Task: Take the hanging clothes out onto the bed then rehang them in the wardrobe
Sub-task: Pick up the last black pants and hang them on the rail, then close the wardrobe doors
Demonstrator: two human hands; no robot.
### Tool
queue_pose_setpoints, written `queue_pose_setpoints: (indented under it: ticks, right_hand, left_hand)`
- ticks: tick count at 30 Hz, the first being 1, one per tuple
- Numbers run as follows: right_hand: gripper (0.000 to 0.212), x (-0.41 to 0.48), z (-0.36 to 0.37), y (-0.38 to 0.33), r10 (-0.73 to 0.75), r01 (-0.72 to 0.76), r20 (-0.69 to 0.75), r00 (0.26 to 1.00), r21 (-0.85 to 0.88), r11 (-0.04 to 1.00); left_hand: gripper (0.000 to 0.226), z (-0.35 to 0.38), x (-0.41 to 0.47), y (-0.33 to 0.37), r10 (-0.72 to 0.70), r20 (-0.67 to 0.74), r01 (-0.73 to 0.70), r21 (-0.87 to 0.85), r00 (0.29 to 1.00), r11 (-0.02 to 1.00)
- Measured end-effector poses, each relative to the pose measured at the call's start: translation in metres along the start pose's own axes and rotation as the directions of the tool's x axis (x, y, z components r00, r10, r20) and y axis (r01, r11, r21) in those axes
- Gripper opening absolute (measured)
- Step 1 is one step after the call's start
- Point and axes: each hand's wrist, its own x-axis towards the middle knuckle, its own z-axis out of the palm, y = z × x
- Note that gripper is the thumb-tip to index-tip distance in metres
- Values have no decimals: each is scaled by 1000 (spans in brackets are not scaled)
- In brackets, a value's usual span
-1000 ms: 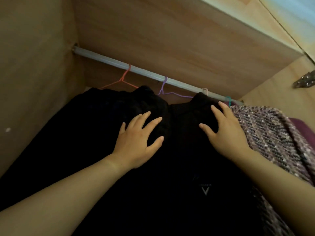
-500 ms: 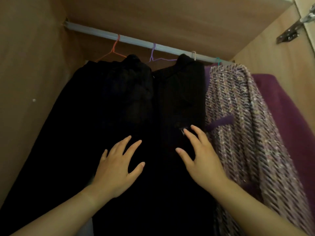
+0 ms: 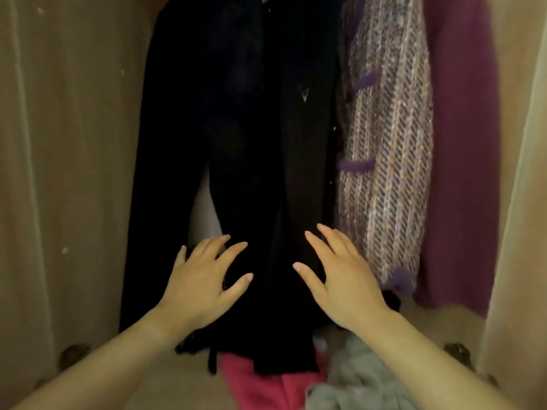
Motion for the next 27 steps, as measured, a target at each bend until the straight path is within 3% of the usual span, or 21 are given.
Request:
queue_pose_setpoints:
  ticks: [5, 16, 21, 27]
  right_hand:
    - [79, -85, 6, -31, 39, -42, 104, 994, 21, 999]
    - [72, -242, 26, -109, 71, -106, 321, 945, 94, 990]
    - [64, -280, 24, -173, 102, -141, 291, 951, 115, 983]
    - [68, -316, 9, -251, 233, -270, 253, 939, 123, 955]
  left_hand:
    - [70, 3, -92, 10, -22, 69, 19, 43, 997, 999]
    - [62, -1, -275, 8, -88, 259, 70, 77, 962, 995]
    - [61, -19, -338, -11, -62, 320, 53, 35, 945, 998]
    - [59, -54, -396, -34, 69, 353, -69, -12, 933, 998]
